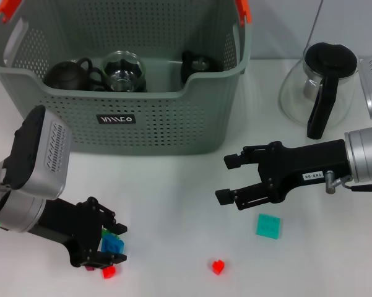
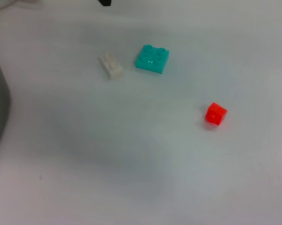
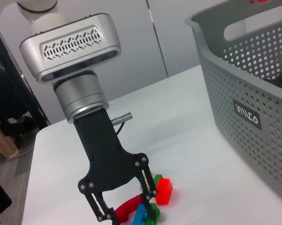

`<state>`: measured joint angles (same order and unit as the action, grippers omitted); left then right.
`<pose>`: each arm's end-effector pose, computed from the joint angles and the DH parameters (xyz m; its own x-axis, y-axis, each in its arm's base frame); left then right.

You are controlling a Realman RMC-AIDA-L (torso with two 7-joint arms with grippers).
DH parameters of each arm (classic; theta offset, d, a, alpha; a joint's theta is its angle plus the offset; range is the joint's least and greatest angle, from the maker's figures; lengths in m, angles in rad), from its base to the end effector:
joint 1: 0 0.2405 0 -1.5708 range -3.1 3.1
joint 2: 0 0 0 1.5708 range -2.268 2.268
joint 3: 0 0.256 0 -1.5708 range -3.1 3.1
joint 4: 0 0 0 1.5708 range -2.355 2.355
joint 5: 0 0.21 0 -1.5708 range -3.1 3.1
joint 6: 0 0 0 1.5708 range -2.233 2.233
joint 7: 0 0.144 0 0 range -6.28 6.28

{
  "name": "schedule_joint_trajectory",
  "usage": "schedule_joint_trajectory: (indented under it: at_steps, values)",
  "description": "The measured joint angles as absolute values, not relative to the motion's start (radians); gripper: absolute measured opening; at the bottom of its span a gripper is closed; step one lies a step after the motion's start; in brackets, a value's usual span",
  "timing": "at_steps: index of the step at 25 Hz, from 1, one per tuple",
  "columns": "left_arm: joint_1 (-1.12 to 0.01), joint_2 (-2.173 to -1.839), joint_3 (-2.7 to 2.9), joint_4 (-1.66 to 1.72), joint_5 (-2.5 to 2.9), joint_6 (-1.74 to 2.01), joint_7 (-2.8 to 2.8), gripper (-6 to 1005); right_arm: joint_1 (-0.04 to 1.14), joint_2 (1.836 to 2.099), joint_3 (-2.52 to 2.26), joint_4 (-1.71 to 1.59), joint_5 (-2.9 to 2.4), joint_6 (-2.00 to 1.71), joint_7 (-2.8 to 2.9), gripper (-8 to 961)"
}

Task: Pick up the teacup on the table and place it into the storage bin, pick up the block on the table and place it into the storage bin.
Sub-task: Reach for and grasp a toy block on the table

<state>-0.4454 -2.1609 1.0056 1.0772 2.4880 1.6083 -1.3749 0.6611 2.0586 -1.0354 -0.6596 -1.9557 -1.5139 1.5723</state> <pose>-0.2708 0.2992 -0.0172 0.9846 0.0962 -0.1462 0.0876 -0.9941 -0.0641 0.2068 0.3462 -0.0360 0.8811 -0.3564 -0.3110 -0.3623 -0.9312 0.0407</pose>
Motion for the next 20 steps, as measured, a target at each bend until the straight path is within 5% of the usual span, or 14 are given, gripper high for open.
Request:
schedule_joint_trajectory:
  at_steps: [3, 20]
  values:
    - [-0.445, -2.161, 1.006, 1.075, 2.488, 1.603, -1.374, 494, 0.661, 2.059, -1.035, -0.660, -1.955, -1.514, 1.572, 911]
    - [-0.445, -2.160, 1.003, 1.061, 2.507, 1.588, -1.379, 488, 0.661, 2.059, -1.035, -0.660, -1.954, -1.514, 1.568, 911]
